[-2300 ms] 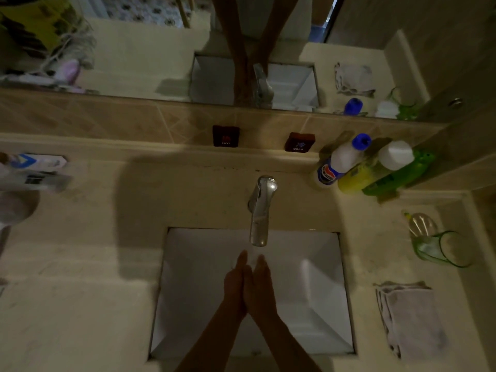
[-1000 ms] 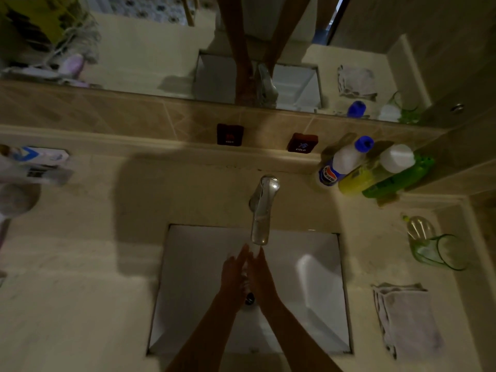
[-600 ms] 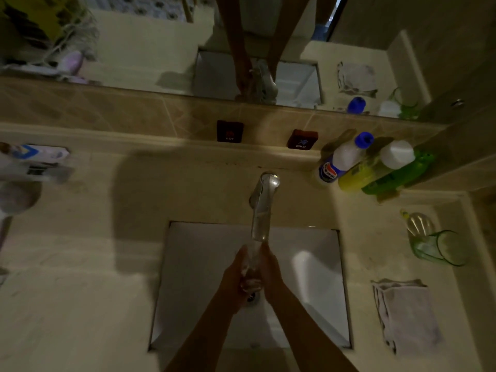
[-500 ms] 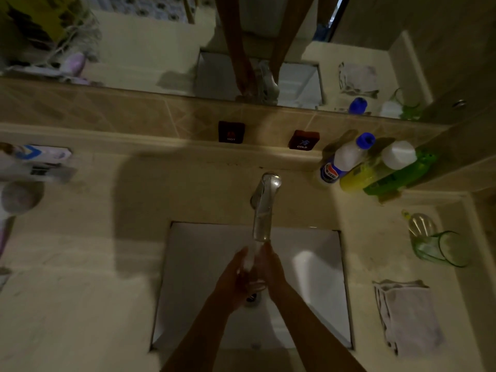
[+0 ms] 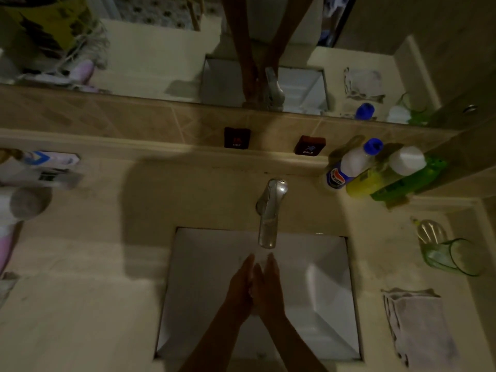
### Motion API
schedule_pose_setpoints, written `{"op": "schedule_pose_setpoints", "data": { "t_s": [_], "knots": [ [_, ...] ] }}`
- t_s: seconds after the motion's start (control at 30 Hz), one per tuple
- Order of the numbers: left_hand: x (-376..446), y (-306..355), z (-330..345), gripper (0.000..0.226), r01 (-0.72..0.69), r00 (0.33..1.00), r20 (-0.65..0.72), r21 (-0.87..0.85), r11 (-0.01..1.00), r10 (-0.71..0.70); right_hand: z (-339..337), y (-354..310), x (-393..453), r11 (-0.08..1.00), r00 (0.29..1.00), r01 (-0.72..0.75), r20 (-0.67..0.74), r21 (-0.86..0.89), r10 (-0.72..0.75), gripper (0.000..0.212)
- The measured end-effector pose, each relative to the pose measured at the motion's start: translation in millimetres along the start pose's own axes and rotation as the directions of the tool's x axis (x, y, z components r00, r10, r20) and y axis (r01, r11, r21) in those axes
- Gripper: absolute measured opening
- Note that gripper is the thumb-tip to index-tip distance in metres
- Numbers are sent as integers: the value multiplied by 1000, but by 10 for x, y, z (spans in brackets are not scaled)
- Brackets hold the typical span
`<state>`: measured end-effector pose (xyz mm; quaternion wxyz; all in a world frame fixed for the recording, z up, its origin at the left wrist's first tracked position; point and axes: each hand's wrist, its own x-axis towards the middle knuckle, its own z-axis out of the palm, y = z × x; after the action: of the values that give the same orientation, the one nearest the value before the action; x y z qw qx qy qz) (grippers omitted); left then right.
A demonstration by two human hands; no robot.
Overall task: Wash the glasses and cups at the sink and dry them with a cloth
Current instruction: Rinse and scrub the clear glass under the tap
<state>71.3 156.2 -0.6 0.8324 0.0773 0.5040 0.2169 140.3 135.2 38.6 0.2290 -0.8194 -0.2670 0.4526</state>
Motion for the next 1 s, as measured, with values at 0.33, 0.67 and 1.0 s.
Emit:
{"op": "schedule_pose_setpoints", "data": {
  "t_s": [0.33,0.67,1.0],
  "knots": [
    [-31,109,8,54,-54,994,92,16,998,52,-323,-199,348,930,965,-200,228,307,132,40],
    [46,61,11,53,-28,993,-108,109,994,40,0,16,-108,986,988,144,70,-87,-138,68],
    [8,120,33,75,93,991,109,-124,988,-80,-97,-145,226,920,991,-124,-4,372,136,34]
  ]
}}
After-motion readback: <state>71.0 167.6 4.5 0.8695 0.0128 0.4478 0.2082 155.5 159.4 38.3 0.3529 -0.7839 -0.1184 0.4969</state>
